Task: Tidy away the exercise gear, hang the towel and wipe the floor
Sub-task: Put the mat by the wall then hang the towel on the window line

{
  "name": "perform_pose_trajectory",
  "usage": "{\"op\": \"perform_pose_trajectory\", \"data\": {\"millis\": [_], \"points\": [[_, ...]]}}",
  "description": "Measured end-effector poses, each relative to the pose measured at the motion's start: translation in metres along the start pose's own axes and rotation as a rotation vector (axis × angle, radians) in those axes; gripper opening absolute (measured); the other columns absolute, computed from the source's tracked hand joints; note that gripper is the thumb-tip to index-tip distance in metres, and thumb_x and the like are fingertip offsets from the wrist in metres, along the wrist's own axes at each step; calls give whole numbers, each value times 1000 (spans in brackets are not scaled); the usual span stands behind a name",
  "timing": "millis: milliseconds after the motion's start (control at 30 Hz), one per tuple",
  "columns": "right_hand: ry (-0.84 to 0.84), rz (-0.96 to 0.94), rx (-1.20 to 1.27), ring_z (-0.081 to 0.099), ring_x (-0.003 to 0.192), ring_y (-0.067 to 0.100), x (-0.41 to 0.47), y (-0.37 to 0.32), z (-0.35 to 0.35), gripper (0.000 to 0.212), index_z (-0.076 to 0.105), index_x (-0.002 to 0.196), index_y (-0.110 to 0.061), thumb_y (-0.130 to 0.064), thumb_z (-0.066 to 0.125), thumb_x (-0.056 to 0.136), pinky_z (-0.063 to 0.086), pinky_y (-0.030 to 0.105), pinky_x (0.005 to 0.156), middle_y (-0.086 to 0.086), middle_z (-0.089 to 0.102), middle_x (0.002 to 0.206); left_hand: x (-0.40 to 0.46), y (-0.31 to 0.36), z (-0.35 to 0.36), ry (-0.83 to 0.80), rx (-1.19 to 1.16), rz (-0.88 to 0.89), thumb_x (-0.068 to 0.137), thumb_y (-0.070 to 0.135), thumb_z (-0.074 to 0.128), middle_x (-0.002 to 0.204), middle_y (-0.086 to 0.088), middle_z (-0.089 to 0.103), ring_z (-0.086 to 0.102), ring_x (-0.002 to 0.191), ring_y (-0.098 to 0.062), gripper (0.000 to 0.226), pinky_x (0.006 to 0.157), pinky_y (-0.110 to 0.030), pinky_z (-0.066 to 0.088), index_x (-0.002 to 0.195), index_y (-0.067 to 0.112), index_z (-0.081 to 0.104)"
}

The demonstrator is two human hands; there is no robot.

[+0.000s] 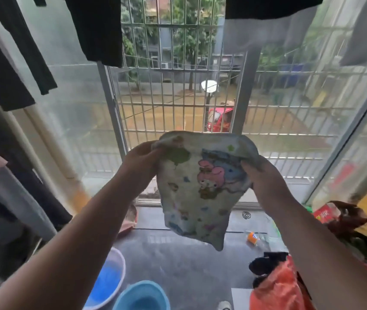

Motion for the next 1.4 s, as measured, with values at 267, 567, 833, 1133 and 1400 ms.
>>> {"op": "perform_pose_trajectory", "data": {"millis": [267,567,833,1133,1400], "points": [[-54,-79,30,71,88,31,194,9,-1,14,75,96,-25,-33,71,85,53,60,83,8,77,94,178,-15,1,52,-49,93,84,14,68,98,-14,71,68,87,-26,36,78,-36,56,115,-3,65],[-188,-113,3,69,71,13,385,1,40,12,73,101,-9,-11,69,91,52,25,60,8,75,85,340,-12,-30,193,-52,130,85,12,70,99,-17,71,70,86,-31,35,75,-40,60,120,6,64],[-149,-205,-102,51,42,-3,523,1,97,11,72,75,-17,-11,78,82,38,12,42,-11,64,50,483,-11,-88,190,-29,168,78,19,78,114,-30,65,65,102,-39,44,95,-52,53,114,-3,67],[-9,-268,-347,66,63,14,689,19,173,10,79,77,-24,-31,80,82,51,35,64,2,75,72,670,-7,-185,253,334,133,80,10,71,97,-11,75,65,92,-31,21,80,-47,54,100,15,76],[18,-206,-258,61,61,2,791,33,224,12,79,88,-13,-4,75,82,48,14,57,-10,71,68,806,13,-219,306,842,275,90,10,61,81,-3,73,62,66,-13,24,65,-29,54,107,19,76]]}}
Point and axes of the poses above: each hand's wrist, its own x-axis towards the middle knuckle, its own z-axis out of the palm, y = z × x, the point moved 7 cm from there along x, towards the middle knuckle
